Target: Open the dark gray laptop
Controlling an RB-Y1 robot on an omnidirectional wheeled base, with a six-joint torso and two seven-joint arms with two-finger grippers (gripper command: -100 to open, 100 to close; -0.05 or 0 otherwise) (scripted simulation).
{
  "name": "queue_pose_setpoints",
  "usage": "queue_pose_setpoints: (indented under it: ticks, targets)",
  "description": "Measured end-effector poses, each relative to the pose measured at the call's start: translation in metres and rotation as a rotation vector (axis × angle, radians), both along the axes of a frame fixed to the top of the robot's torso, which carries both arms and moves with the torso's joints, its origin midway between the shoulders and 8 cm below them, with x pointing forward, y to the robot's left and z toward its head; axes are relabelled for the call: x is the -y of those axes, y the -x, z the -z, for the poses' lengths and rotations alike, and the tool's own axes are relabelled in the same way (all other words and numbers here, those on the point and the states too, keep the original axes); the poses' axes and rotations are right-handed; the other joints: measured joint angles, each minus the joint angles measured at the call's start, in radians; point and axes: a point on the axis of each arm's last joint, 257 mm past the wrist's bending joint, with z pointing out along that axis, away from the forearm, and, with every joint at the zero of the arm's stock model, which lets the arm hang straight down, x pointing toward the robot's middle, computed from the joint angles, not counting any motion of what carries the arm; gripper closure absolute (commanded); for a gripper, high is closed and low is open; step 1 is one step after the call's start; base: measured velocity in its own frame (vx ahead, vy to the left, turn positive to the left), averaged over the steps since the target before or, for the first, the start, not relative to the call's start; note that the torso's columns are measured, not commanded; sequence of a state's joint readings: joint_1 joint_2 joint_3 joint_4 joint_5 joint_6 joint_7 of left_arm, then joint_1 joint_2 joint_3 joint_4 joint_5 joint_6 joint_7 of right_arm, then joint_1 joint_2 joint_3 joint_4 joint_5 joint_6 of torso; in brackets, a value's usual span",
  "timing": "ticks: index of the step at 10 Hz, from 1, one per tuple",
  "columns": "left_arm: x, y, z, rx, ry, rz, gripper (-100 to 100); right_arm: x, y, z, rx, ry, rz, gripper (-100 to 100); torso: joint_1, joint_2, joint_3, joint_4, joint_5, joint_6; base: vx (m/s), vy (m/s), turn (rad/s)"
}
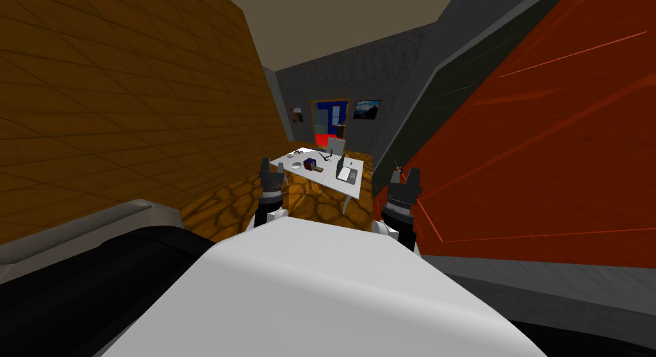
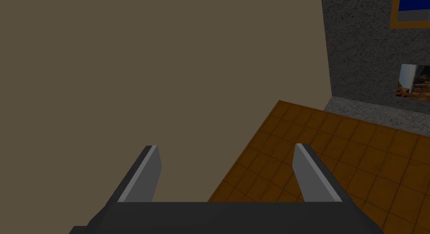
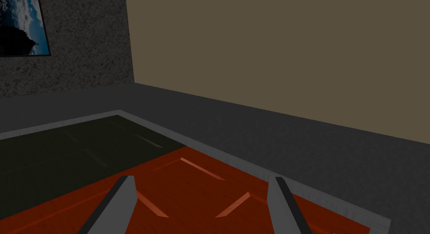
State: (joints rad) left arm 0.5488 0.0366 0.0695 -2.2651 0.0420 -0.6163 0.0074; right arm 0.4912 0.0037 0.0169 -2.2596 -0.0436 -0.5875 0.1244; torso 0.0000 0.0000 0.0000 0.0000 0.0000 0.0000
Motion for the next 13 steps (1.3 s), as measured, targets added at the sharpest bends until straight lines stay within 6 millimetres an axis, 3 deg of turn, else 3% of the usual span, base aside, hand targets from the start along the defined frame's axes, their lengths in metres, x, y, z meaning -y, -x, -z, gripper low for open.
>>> queue_pose_setpoints:
  ticks: [2, 9, 10, 13]
  targets:
    - [0.0, 0.0, 0.0, 0.0, 0.0, 0.0, 0, 0.0, 0.0, 0.0, 0.0, 0.0, 0.0, 0, 0.0, 0.104, -0.209, 0.105, 0.0, 0.0, 0.0, 0.0, 0.0]
    - [0.0, 0.0001, -0.0001, 0.0, 0.0, 0.0, 0, 0.0, 0.0001, -0.0002, 0.0, 0.0, 0.0, 0, 0.0, 0.618, -1.234, 0.617, 0.0, 0.0, 0.0, 0.0, 0.0]
    - [0.0, 0.0001, -0.0002, 0.0, 0.0, 0.0, 0, 0.0, 0.0001, -0.0002, 0.0, 0.0, 0.0, -100, 0.0, 0.691, -1.382, 0.691, 0.0, 0.0, 0.016, 0.016, 0.005]
    - [0.0, 0.0, 0.0001, 0.0, 0.0, 0.0, 0, -0.0058, -0.0072, 0.0076, -0.04, 0.083, -0.009, -100, 0.002, 0.736, -1.476, 0.736, 0.001, 0.0, 0.032, 0.06, 0.008]
